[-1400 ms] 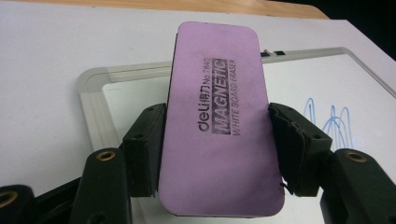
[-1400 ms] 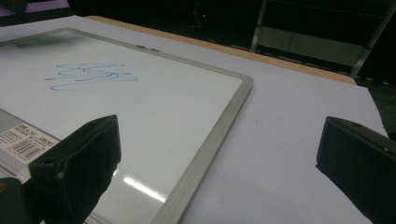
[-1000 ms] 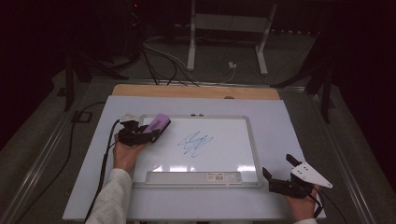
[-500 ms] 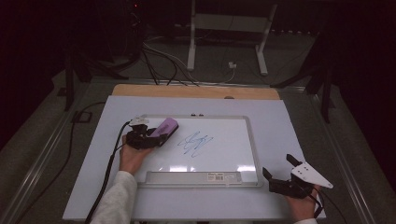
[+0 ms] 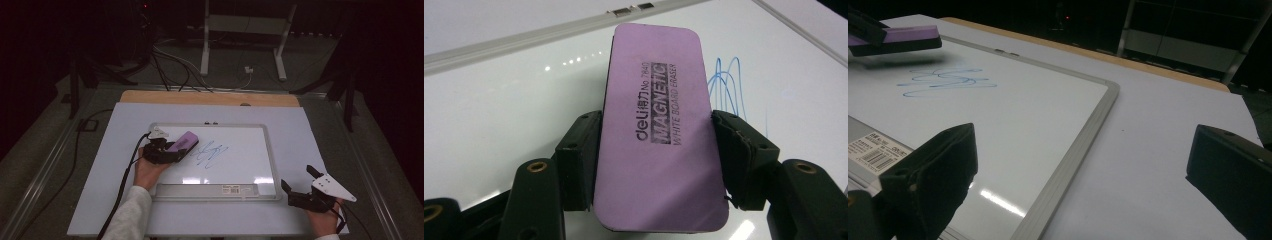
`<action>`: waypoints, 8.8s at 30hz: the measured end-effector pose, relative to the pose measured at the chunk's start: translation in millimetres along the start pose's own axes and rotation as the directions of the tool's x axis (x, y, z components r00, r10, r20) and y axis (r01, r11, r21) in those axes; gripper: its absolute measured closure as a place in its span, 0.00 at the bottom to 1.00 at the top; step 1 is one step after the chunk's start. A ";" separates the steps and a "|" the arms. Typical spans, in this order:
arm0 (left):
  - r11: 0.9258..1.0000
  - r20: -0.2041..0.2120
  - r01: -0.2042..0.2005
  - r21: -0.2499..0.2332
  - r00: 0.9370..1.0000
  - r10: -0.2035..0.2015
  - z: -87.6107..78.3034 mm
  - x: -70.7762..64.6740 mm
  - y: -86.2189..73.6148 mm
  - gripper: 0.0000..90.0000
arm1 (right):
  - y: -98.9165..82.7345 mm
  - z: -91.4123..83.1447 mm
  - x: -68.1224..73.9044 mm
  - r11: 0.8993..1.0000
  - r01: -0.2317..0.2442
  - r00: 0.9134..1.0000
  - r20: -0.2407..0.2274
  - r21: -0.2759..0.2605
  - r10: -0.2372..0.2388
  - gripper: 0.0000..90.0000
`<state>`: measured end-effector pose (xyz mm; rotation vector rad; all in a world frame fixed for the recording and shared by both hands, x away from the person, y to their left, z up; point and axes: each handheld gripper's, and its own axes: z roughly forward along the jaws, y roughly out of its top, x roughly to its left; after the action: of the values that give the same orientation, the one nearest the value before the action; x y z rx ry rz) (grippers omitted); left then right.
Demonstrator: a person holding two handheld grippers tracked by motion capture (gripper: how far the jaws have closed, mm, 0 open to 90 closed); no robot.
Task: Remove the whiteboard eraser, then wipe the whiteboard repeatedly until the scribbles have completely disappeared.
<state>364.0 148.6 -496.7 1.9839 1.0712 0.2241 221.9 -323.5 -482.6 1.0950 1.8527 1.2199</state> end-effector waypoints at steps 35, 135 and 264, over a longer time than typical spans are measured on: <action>0.996 0.026 -0.076 0.045 0.997 0.075 23.9 -28.6 -4.3 0.46 | 0.1 0.2 0.4 1.000 0.005 1.000 0.000 -0.002 -0.005 0.01; 0.984 -0.138 -0.108 0.141 0.982 0.128 34.4 -40.0 12.2 0.46 | -0.6 -1.1 -0.2 1.000 0.005 1.000 0.000 0.004 -0.005 0.01; 0.975 -0.294 -0.093 0.199 0.944 0.151 87.6 -66.7 57.0 0.47 | -0.6 -4.2 -3.2 1.000 0.006 1.000 0.012 0.000 -0.006 0.01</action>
<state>401.5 30.4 -493.9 2.2350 1.1991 0.5347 219.5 -328.2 -481.5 1.0932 1.8454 1.2074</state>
